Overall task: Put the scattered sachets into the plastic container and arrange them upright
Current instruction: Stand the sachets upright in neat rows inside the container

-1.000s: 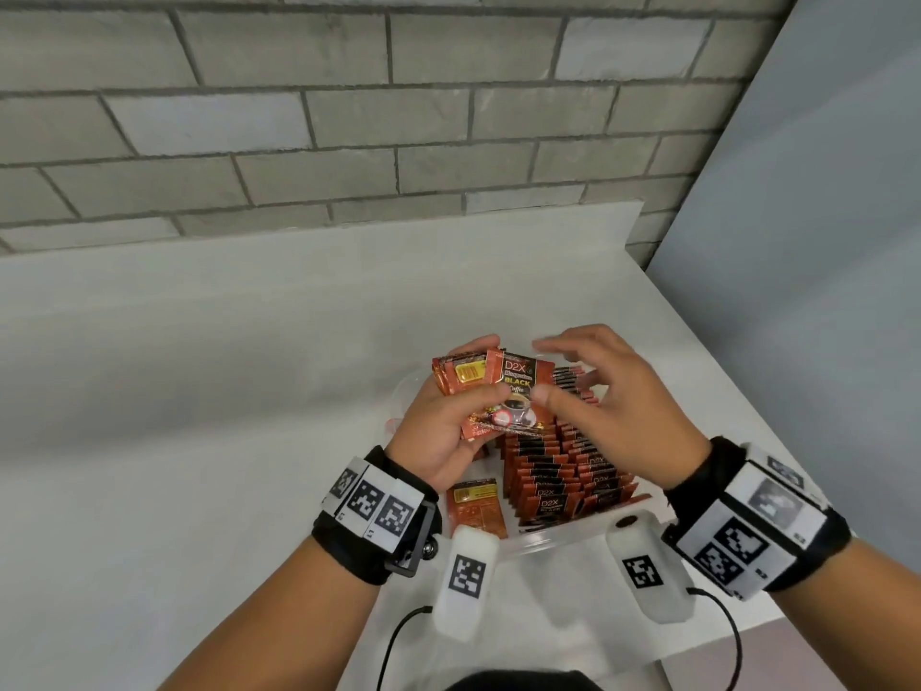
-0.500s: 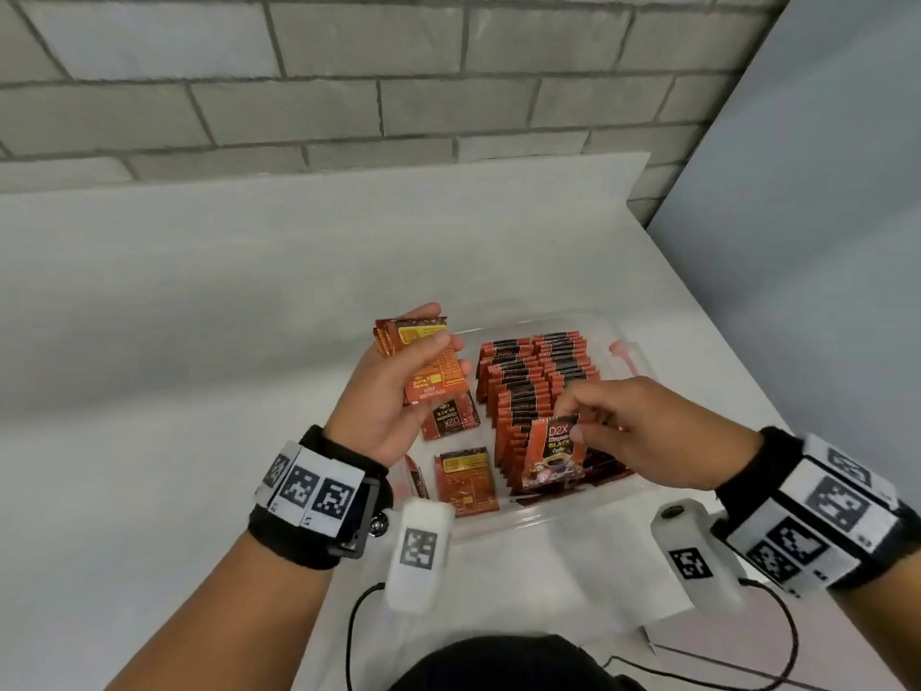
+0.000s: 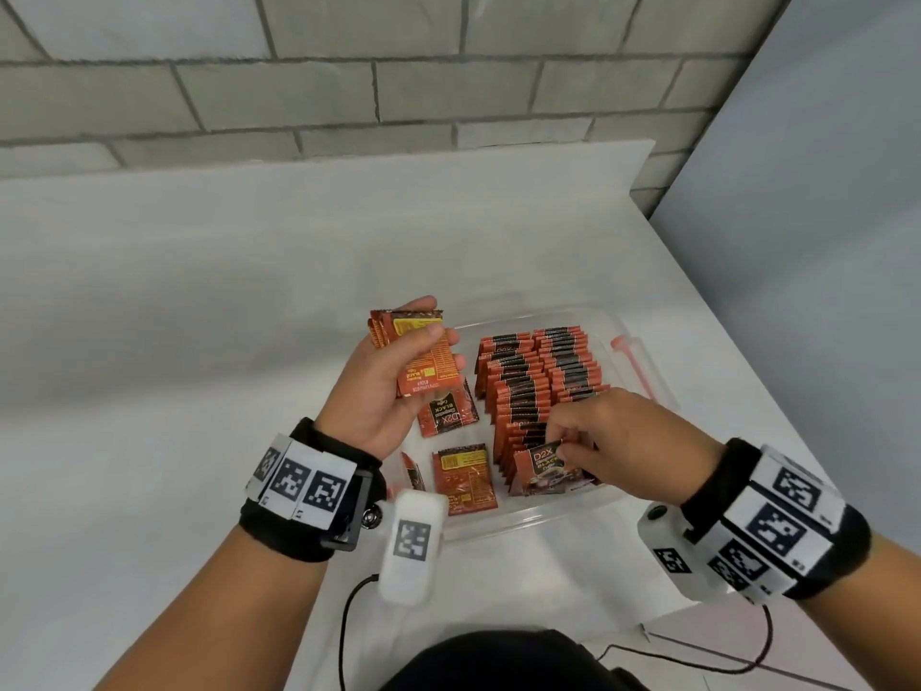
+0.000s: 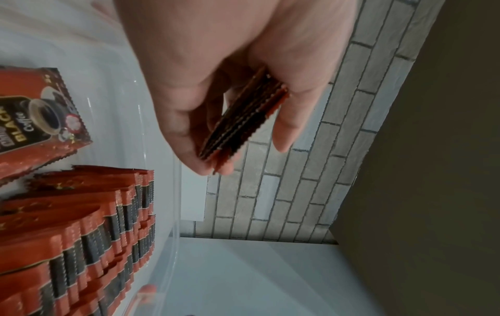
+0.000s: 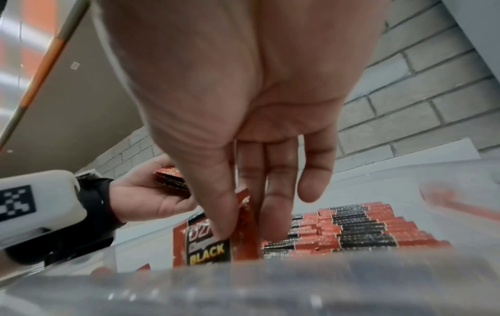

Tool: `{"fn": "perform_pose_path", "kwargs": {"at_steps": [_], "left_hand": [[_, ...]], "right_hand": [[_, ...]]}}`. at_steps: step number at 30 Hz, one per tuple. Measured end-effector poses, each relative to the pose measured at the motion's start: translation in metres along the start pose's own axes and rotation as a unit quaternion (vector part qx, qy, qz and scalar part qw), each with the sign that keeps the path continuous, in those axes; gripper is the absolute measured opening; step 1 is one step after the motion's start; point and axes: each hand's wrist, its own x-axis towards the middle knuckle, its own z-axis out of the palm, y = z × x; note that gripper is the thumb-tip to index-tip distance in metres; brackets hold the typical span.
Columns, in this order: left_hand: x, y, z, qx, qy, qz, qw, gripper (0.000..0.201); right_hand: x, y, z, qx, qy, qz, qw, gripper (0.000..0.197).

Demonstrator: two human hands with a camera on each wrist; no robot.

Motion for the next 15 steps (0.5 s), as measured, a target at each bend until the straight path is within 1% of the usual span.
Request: {"fn": "perform_pose_path", "kwargs": {"at_steps": [3,7,11,15], "left_hand": [[-0.0014,-0.0009,0.0002,0.004,0.001,-0.001,1.0,0.045],[-0.0025,-0.0022,0.0002,0.007,-0.002,0.002,1.0,0.043],[-0.0033,-0.003,0.0007,0.012,-0.007,0.001,1.0,0.041],[-0.0037,-0.0028,0.0013,0.016,-0.011,0.001,1.0,0.041]], "right_hand": [[-0.0017,-0.0014,0.0038,-0.011,0.007,-0.014,1.0,0.003],[-0.0023,-0.0022,0.0076,-0.056,-0.021,-0.022,0.998,0.003],[0.0001,-0.0015,0.0083,-0.083,-0.04,-0.024,0.995,0.019],[0.0056,-0.0011,0.0108,-0.109,-0.052,-0.03,0.992,0.021]]}}
